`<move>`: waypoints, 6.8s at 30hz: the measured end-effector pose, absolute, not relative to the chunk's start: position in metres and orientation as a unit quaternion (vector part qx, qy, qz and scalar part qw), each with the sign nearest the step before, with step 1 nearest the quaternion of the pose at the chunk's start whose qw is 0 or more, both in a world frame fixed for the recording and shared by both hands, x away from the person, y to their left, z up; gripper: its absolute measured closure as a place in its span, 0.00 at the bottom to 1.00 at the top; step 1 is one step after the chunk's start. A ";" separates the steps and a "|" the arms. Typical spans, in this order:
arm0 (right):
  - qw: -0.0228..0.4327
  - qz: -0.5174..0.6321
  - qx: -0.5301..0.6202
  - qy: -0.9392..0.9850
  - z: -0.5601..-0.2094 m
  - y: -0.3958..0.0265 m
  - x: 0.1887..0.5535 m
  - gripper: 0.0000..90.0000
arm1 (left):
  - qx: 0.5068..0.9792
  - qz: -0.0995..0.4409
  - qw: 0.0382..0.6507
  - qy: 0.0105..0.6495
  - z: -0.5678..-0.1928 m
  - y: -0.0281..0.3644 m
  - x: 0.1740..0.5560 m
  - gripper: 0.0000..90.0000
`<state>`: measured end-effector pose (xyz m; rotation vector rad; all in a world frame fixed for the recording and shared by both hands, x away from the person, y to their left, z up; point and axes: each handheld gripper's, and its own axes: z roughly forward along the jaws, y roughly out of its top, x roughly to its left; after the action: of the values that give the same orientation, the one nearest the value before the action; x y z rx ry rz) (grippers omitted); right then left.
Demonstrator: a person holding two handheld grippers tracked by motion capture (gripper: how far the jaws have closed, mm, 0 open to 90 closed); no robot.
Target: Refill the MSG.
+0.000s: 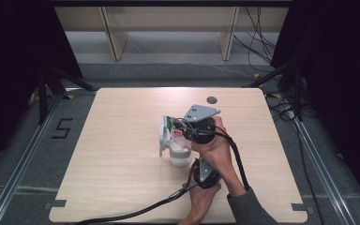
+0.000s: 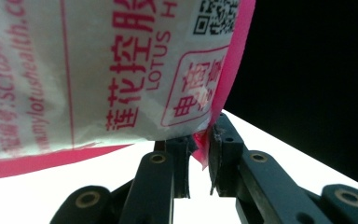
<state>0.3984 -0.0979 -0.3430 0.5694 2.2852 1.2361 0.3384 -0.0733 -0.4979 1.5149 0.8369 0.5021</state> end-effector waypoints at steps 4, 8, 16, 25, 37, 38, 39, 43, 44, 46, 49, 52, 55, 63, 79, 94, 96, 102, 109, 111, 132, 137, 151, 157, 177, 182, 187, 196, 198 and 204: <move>0.232 0.449 0.211 0.837 -0.344 -0.097 0.399 0.99 | 0.662 0.217 0.619 0.363 -0.499 -0.073 0.339 0.88; 0.230 0.451 0.212 0.836 -0.344 -0.097 0.399 0.99 | 0.662 0.217 0.619 0.363 -0.499 -0.073 0.339 0.88; 0.227 0.451 0.218 0.835 -0.345 -0.098 0.398 0.99 | 0.662 0.215 0.619 0.363 -0.499 -0.073 0.339 0.88; 0.228 0.452 0.218 0.834 -0.345 -0.098 0.399 0.99 | 0.662 0.218 0.619 0.363 -0.500 -0.073 0.340 0.88; 0.228 0.455 0.217 0.833 -0.346 -0.099 0.401 0.99 | 0.663 0.218 0.616 0.364 -0.500 -0.073 0.340 0.88; 0.232 0.455 0.211 0.833 -0.346 -0.100 0.401 0.99 | 0.663 0.218 0.617 0.363 -0.500 -0.074 0.340 0.88; 0.224 0.453 0.213 0.836 -0.345 -0.100 0.401 0.99 | 0.663 0.218 0.617 0.364 -0.500 -0.073 0.340 0.88; 0.231 0.453 0.217 0.833 -0.346 -0.100 0.401 0.99 | 0.665 0.217 0.615 0.365 -0.501 -0.074 0.341 0.88; 0.220 0.450 0.227 0.835 -0.347 -0.100 0.400 0.99 | 0.664 0.216 0.615 0.365 -0.502 -0.073 0.341 0.88; 0.229 0.450 0.211 0.837 -0.348 -0.099 0.402 0.99 | 0.665 0.217 0.615 0.364 -0.501 -0.073 0.341 0.88; 0.225 0.453 0.217 0.835 -0.346 -0.100 0.400 0.99 | 0.664 0.218 0.616 0.364 -0.501 -0.073 0.341 0.88; 0.237 0.454 0.211 0.833 -0.346 -0.101 0.402 0.99 | 0.665 0.220 0.613 0.364 -0.502 -0.074 0.341 0.88; 0.226 0.457 0.218 0.832 -0.347 -0.101 0.401 0.99 | 0.665 0.222 0.613 0.364 -0.501 -0.073 0.340 0.88; 0.219 0.466 0.224 0.827 -0.345 -0.106 0.398 1.00 | 0.672 0.221 0.609 0.360 -0.502 -0.073 0.340 0.88; 0.213 0.505 0.242 0.801 -0.341 -0.129 0.395 1.00 | 0.689 0.226 0.590 0.355 -0.506 -0.069 0.336 0.87; 0.182 0.555 0.237 0.776 -0.338 -0.158 0.393 1.00 | 0.697 0.212 0.582 0.362 -0.511 -0.053 0.334 0.82; 0.173 0.564 0.245 0.769 -0.337 -0.164 0.391 1.00 | 0.705 0.214 0.575 0.355 -0.510 -0.049 0.334 0.79; 0.164 0.587 0.254 0.751 -0.336 -0.179 0.389 1.00 | 0.707 0.215 0.572 0.356 -0.508 -0.039 0.328 0.76; 0.157 0.597 0.268 0.739 -0.341 -0.189 0.388 1.00 | 0.735 0.216 0.549 0.334 -0.505 -0.033 0.324 0.66; 0.158 0.595 0.276 0.738 -0.342 -0.192 0.387 1.00 | 0.733 0.211 0.551 0.339 -0.505 -0.031 0.324 0.64; 0.177 0.591 0.307 0.725 -0.360 -0.220 0.386 1.00 | 0.759 0.203 0.529 0.322 -0.498 0.003 0.305 0.46; 0.179 0.587 0.324 0.720 -0.370 -0.231 0.385 1.00 | 0.758 0.205 0.525 0.328 -0.497 0.015 0.306 0.43; 0.187 0.577 0.338 0.720 -0.390 -0.253 0.389 1.00 | 0.761 0.215 0.510 0.337 -0.492 0.055 0.306 0.35; 0.181 0.578 0.363 0.708 -0.391 -0.265 0.383 1.00 | 0.749 0.227 0.511 0.355 -0.489 0.067 0.307 0.35; 0.255 0.522 0.373 0.723 -0.400 -0.285 0.378 1.00 | 0.743 0.231 0.506 0.372 -0.491 0.078 0.311 0.35; 0.250 0.515 0.385 0.723 -0.404 -0.288 0.380 1.00 | 0.743 0.232 0.506 0.370 -0.490 0.081 0.313 0.35; 0.236 0.516 0.404 0.718 -0.410 -0.291 0.380 1.00 | 0.745 0.231 0.503 0.372 -0.491 0.081 0.313 0.35; 0.229 0.498 0.417 0.725 -0.423 -0.293 0.384 1.00 | 0.742 0.232 0.502 0.378 -0.489 0.085 0.314 0.35; 0.230 0.493 0.414 0.730 -0.425 -0.294 0.385 1.00 | 0.740 0.236 0.503 0.379 -0.489 0.086 0.315 0.35; 0.221 0.475 0.424 0.739 -0.434 -0.292 0.387 1.00 | 0.737 0.237 0.505 0.381 -0.489 0.089 0.316 0.35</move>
<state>0.3870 -0.2918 -0.4344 1.1721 2.0432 1.3122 0.3161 0.0889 -0.4891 1.7782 0.9199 0.5726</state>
